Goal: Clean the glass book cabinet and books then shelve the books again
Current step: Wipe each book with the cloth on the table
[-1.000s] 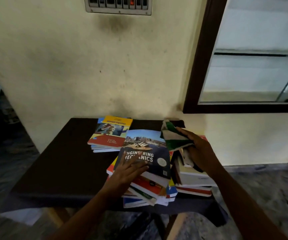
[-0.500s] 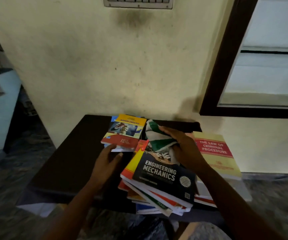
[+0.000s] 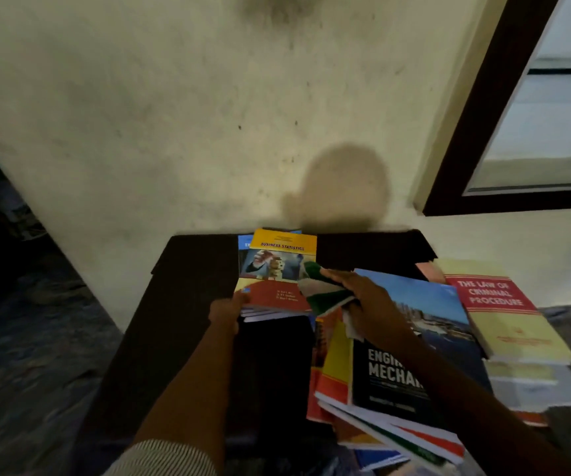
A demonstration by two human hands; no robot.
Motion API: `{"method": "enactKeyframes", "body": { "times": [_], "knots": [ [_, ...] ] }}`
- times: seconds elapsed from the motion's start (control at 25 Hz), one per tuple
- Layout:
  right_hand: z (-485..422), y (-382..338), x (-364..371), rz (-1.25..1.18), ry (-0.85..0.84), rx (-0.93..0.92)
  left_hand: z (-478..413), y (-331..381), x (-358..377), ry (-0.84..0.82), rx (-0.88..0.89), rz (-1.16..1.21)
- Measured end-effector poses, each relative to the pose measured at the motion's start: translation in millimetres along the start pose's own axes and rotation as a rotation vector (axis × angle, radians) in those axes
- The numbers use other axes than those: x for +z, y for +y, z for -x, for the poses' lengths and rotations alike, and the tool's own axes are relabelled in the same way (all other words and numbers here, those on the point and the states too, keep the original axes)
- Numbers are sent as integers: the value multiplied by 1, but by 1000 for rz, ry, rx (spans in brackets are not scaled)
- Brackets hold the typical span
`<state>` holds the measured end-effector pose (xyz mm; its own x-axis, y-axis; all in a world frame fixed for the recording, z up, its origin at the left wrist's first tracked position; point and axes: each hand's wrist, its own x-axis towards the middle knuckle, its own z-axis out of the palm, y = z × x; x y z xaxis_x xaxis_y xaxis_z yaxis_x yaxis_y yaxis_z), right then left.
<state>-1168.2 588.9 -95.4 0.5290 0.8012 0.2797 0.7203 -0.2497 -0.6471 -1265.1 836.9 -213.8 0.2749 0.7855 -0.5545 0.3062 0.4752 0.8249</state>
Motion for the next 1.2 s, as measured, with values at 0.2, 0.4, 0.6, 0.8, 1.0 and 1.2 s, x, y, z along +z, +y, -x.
{"method": "enactKeyframes", "body": {
  "times": [0.2,0.4,0.6,0.8,1.0,1.2],
  "knots": [
    [-19,-24,34,-35,-51,87,13,12,-10,50,324,59],
    [-40,-61,78,-144,-34,35,42,-28,-108,-48,103,470],
    [-52,-89,166,-193,-271,-32,90,-107,-202,125,-79,625],
    [-65,-96,248,-174,-381,-117,126,-136,-225,218,-172,724],
    [-77,-73,303,312,-530,-284,129,-149,-225,280,-174,737],
    [12,-97,311,184,-435,-567,125,-152,-231,239,-199,815]
  ]
}}
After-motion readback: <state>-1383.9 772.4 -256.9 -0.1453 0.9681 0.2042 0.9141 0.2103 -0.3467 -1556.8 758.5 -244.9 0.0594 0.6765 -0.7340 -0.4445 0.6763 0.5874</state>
